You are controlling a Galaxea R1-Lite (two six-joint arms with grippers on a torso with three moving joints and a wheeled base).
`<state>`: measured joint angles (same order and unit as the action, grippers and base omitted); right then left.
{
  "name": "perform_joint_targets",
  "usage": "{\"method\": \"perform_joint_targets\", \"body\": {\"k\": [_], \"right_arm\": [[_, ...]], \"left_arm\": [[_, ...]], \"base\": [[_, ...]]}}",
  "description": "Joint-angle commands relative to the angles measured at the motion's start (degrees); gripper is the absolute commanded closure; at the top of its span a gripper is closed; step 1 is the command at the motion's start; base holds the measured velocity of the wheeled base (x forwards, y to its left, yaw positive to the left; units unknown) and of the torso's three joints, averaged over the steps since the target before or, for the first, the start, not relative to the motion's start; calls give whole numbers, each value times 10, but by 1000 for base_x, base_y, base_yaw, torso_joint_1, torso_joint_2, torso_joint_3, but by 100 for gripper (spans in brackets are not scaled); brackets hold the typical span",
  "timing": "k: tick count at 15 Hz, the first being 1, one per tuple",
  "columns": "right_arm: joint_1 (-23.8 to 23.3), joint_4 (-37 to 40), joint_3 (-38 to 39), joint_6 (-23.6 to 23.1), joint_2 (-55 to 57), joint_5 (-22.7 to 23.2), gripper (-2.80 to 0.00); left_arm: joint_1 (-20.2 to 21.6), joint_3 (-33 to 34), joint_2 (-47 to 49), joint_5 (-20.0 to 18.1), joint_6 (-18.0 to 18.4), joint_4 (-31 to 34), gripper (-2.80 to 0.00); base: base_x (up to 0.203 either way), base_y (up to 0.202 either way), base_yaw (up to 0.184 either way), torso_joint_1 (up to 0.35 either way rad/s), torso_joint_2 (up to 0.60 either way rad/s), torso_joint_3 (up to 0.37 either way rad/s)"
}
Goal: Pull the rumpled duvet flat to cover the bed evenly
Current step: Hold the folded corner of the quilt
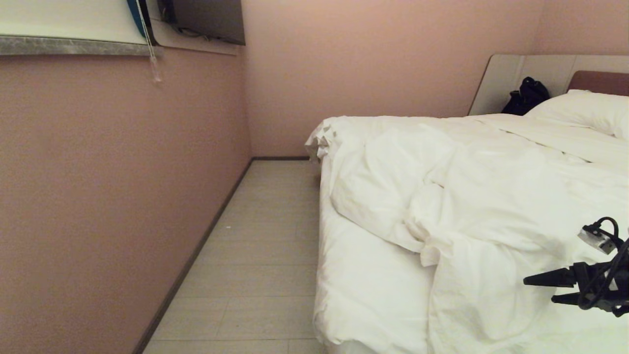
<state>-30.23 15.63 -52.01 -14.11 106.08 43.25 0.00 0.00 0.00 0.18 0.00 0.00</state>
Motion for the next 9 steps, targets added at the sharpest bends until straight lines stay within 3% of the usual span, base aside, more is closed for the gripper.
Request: {"method": "perform_joint_targets", "body": {"k": [1, 5, 9], "right_arm": [[-13, 1, -1, -42, -1, 37, -280], [-40, 1, -4, -72, 3, 31, -280], [-38, 2, -1, -72, 4, -18, -280]], "left_arm": [[0, 0, 0, 0, 0, 0, 0], [0, 0, 0, 0, 0, 0, 0], [0, 0, 0, 0, 0, 0, 0]], "base": [[0, 0, 0, 0, 0, 0], [0, 0, 0, 0, 0, 0], [0, 0, 0, 0, 0, 0]]}}
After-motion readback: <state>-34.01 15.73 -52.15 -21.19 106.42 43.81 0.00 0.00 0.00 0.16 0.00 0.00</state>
